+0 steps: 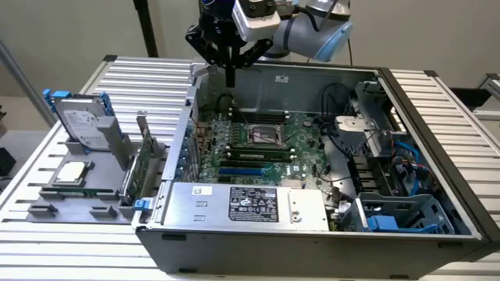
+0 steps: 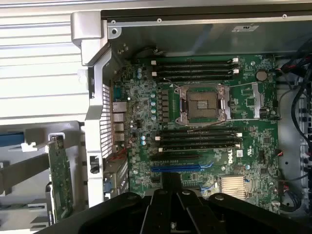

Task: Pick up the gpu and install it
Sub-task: 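Reach for the gpu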

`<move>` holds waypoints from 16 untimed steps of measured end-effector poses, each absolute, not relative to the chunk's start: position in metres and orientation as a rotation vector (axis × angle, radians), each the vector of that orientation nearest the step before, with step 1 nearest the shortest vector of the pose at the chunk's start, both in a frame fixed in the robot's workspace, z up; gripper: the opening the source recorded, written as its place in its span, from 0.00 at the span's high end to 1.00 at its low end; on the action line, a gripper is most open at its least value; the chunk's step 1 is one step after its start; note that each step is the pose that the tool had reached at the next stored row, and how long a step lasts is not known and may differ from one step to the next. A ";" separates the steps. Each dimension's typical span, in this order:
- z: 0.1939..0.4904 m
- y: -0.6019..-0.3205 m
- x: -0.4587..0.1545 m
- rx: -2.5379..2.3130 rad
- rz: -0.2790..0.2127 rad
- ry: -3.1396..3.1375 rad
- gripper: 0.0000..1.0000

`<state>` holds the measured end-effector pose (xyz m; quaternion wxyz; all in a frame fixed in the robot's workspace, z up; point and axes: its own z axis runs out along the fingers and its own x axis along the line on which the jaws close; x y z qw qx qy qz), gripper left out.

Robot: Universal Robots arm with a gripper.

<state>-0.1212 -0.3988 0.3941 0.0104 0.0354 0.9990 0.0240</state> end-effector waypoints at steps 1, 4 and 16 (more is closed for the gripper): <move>0.394 -0.399 -0.121 0.110 0.075 3.118 1.00; 0.394 -0.399 -0.123 0.111 0.074 3.118 1.00; 0.394 -0.414 -0.177 0.110 0.075 3.118 1.00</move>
